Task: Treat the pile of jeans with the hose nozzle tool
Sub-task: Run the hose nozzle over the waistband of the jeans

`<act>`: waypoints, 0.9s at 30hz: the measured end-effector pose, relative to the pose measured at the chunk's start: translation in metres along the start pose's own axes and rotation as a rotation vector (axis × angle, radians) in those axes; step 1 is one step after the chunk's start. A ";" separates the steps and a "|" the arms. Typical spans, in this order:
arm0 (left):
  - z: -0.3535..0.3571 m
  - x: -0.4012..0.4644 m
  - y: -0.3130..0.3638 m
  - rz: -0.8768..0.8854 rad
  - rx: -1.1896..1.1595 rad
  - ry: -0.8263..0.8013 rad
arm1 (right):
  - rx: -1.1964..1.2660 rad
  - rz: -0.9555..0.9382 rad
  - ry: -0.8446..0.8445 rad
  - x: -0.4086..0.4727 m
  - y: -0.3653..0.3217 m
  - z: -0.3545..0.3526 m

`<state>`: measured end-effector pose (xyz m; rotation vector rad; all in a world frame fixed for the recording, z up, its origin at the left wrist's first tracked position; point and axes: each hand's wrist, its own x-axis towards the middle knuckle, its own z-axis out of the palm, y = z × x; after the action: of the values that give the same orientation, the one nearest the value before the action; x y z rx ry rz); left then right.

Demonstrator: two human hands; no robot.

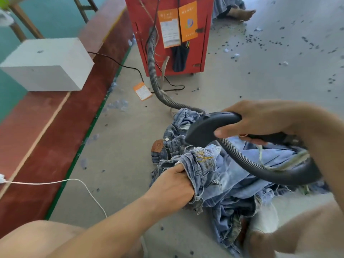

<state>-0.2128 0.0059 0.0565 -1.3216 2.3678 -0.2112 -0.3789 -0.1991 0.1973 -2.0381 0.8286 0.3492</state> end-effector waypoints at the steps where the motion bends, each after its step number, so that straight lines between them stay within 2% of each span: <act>1: 0.001 0.000 0.001 0.017 -0.029 0.021 | -0.001 0.004 -0.027 -0.005 0.003 -0.005; 5: -0.006 -0.002 0.003 0.058 -0.149 0.056 | -0.111 -0.024 -0.166 -0.002 -0.003 0.017; 9: 0.000 0.003 0.008 0.002 -0.098 0.107 | -0.118 -0.131 -0.003 0.018 -0.014 0.043; 11: 0.002 0.004 0.005 -0.006 -0.042 0.018 | -0.071 -0.134 0.059 0.015 -0.010 0.033; 15: -0.003 -0.002 -0.005 -0.048 -0.078 0.054 | -0.076 -0.101 -0.015 -0.009 0.008 0.006; 18: -0.003 0.000 -0.008 -0.084 -0.184 -0.001 | -0.236 -0.084 -0.071 -0.010 0.005 0.025; 21: 0.005 0.002 -0.010 -0.133 -0.342 -0.104 | -0.346 -0.155 0.060 0.010 -0.003 0.055; 24: 0.010 0.000 -0.017 -0.151 -0.269 0.088 | -0.288 -0.165 0.253 0.015 -0.009 0.055; 25: 0.012 -0.001 -0.018 -0.164 -0.249 0.074 | -0.230 -0.153 0.284 0.011 -0.008 0.049; 27: 0.014 -0.002 -0.020 -0.176 -0.263 0.047 | -0.122 -0.138 0.227 -0.002 -0.005 0.033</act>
<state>-0.1904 -0.0021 0.0506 -1.6655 2.3800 0.0209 -0.3744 -0.1694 0.1825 -2.2651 0.8126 0.0937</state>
